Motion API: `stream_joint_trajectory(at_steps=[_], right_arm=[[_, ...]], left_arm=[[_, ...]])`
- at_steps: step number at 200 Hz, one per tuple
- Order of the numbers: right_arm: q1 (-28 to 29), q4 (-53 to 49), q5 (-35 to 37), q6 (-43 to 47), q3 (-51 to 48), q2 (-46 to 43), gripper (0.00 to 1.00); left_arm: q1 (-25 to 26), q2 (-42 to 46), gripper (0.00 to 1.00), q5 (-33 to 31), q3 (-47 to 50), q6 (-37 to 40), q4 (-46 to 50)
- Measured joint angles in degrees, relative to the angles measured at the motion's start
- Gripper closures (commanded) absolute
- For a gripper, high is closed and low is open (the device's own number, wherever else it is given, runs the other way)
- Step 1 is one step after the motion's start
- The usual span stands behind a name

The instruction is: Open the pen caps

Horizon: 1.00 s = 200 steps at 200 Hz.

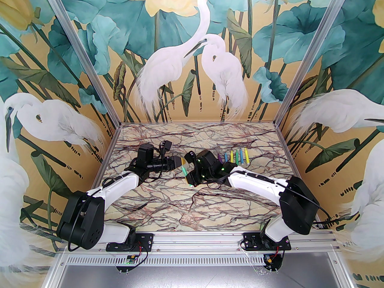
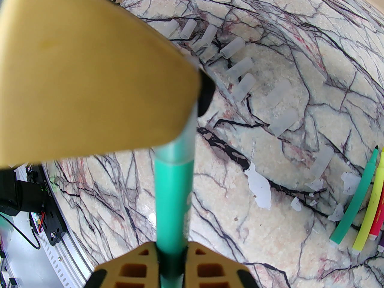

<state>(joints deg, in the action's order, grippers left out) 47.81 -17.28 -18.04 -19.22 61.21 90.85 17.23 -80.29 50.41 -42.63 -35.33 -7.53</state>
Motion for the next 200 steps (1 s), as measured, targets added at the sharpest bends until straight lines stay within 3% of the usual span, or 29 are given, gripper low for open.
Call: stream_joint_trajectory(at_steps=[53, 101, 135, 200], right_arm=[[0.0, 0.02, 0.02, 0.0, 0.0, 0.0, 1.0], [0.02, 0.04, 0.26, 0.02, 0.0, -0.02, 1.0], [0.02, 0.04, 1.14, 0.02, 0.0, -0.02, 0.63], [-0.22, 0.07, 2.86, -0.48, 0.79, 0.98, 0.58]], left_arm=[[0.11, -1.09, 0.71, 0.02, -0.04, -0.04, 0.0], [0.09, -1.22, 0.87, -0.15, -0.04, 0.33, 0.04], [0.09, -1.22, 0.94, -0.24, -0.07, 0.35, 0.02], [0.42, -1.16, 0.95, 0.96, -0.61, 0.17, 0.02]])
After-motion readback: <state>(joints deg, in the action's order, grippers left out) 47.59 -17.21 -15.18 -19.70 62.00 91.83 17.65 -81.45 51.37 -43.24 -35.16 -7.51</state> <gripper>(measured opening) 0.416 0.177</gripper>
